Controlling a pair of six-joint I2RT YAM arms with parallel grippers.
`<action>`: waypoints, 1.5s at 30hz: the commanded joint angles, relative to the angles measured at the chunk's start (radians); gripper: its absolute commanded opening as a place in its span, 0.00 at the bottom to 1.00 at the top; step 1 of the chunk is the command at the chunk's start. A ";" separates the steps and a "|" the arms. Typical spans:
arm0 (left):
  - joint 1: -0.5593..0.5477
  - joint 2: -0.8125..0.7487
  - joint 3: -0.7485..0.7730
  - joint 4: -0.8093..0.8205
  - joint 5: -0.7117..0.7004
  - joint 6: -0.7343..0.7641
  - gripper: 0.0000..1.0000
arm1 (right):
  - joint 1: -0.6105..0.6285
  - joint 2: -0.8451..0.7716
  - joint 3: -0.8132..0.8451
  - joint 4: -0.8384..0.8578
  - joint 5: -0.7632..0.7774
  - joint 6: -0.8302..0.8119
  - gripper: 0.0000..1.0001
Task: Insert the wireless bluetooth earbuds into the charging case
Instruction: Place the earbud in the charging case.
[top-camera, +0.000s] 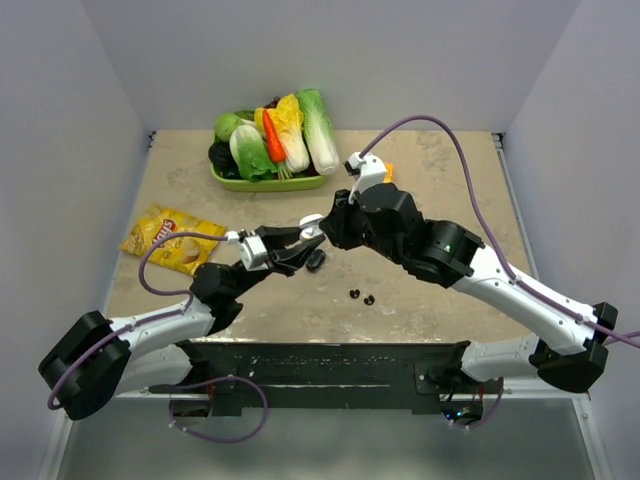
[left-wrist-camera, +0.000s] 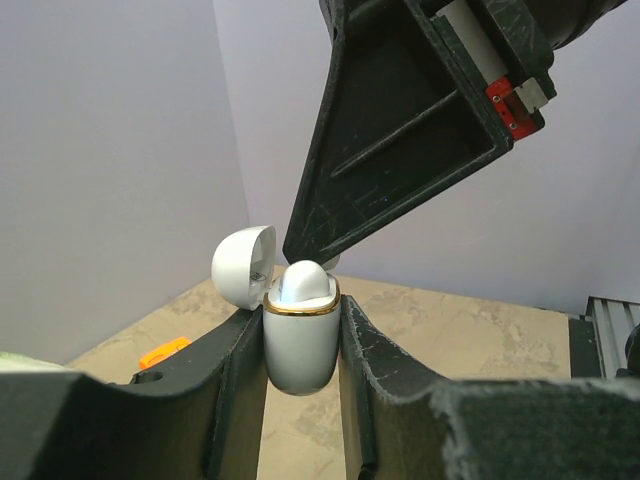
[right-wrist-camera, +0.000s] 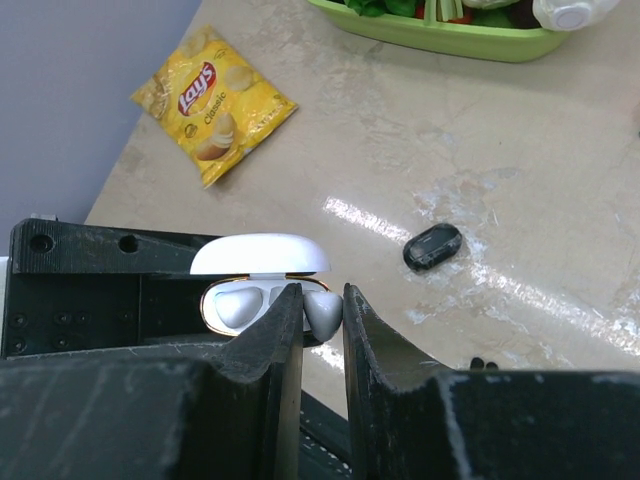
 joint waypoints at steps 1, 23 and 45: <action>-0.016 0.009 0.012 0.609 -0.020 0.068 0.00 | -0.017 0.005 0.012 0.026 -0.046 0.085 0.00; -0.033 0.038 0.017 0.607 -0.083 0.187 0.00 | -0.043 0.066 0.084 -0.043 -0.095 0.233 0.00; -0.047 0.079 0.046 0.609 -0.121 0.229 0.00 | -0.049 0.108 0.079 0.046 -0.193 0.382 0.00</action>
